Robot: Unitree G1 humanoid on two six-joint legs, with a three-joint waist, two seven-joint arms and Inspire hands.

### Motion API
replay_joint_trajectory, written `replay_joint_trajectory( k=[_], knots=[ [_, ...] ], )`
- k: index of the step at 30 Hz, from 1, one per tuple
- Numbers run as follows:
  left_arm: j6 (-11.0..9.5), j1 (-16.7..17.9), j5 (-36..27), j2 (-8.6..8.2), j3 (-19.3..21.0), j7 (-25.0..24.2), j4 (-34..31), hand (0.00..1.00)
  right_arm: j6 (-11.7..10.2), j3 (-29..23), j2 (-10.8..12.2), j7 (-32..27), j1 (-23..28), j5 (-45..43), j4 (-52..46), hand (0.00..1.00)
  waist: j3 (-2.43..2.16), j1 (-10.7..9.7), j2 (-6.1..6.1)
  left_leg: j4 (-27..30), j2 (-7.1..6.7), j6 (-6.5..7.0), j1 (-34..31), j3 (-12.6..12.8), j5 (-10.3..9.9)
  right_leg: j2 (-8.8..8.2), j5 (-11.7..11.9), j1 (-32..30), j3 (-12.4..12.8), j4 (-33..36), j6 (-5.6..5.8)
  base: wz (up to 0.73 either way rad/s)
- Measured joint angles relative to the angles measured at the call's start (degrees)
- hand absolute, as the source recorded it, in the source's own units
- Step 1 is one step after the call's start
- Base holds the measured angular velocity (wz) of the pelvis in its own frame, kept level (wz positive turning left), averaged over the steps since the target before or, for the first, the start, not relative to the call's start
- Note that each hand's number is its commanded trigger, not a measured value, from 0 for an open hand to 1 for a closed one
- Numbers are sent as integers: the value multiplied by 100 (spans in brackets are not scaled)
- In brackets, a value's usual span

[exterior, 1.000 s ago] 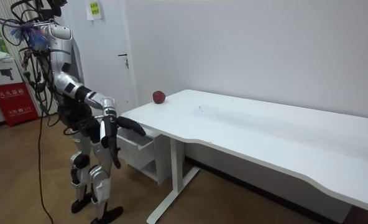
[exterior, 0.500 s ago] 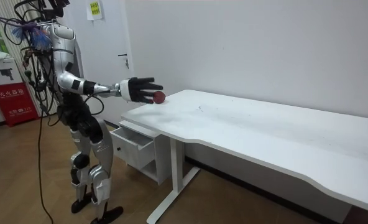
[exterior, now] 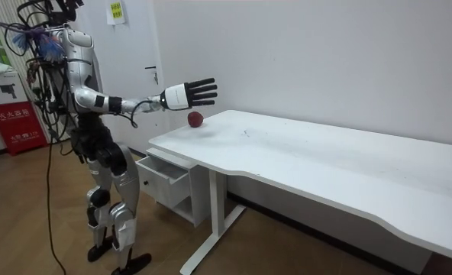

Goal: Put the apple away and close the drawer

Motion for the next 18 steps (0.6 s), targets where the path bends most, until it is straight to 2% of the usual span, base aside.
replay_joint_trajectory(
  k=[7, 13, 18],
  knots=[
    [28, -5, -17, -28, 4, -42, 10, 0, 122, 516, -7, 827, 1, 38, 16, 0, 7, 119, 33, 7, 0, 0, 2, 4, 0, 0, 1, -3, 2, 6, -2, 0],
    [108, 18, -16, -56, 2, -116, 9, 0, 188, 603, -8, 1317, 1, 185, 49, 0, 24, 150, 65, 2, 3, 0, -14, -9, 0, 0, 1, -5, -30, 2, -1, 0],
    [121, 14, -15, -55, 2, -132, 1, 0, 242, 610, -8, 1536, -2, 203, 113, 0, 19, 139, 73, 2, 3, 0, -19, -9, 0, -1, 1, -3, -44, 2, -1, 0]
  ],
)
